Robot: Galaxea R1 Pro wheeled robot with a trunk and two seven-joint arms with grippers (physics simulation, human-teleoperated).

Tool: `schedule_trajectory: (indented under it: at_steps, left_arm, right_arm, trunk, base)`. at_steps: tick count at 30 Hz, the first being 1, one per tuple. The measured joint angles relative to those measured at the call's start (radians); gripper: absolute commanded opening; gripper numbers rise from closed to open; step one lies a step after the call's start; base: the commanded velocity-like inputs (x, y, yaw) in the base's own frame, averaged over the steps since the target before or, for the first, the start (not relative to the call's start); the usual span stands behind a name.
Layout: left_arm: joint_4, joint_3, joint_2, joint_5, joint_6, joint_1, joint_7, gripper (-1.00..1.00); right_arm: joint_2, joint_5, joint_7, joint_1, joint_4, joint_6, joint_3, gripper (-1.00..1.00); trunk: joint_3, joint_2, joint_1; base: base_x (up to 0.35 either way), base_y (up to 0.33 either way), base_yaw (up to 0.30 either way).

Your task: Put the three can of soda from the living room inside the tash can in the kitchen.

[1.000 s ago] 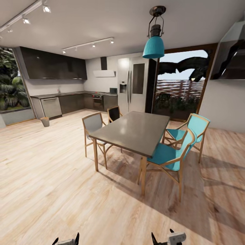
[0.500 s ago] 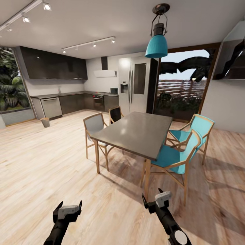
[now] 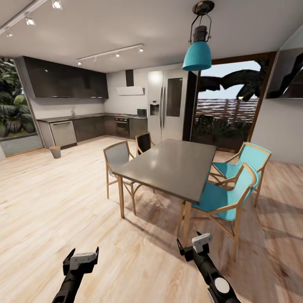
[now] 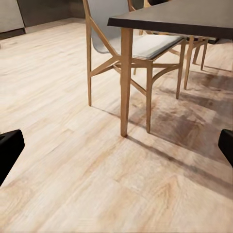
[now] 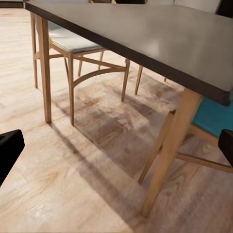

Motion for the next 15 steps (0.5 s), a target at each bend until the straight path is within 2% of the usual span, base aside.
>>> schedule_trajectory:
  at_steps: [15]
  left_arm:
    - [0.031,-0.001,-0.002,0.017,-0.002,0.0,0.043,1.0]
  right_arm:
    - [0.007,-0.001,-0.001,-0.004,0.028,-0.001,0.002,1.0]
  trunk:
    - [0.0,0.0,0.0]
  base:
    - [0.305,0.111,0.0]
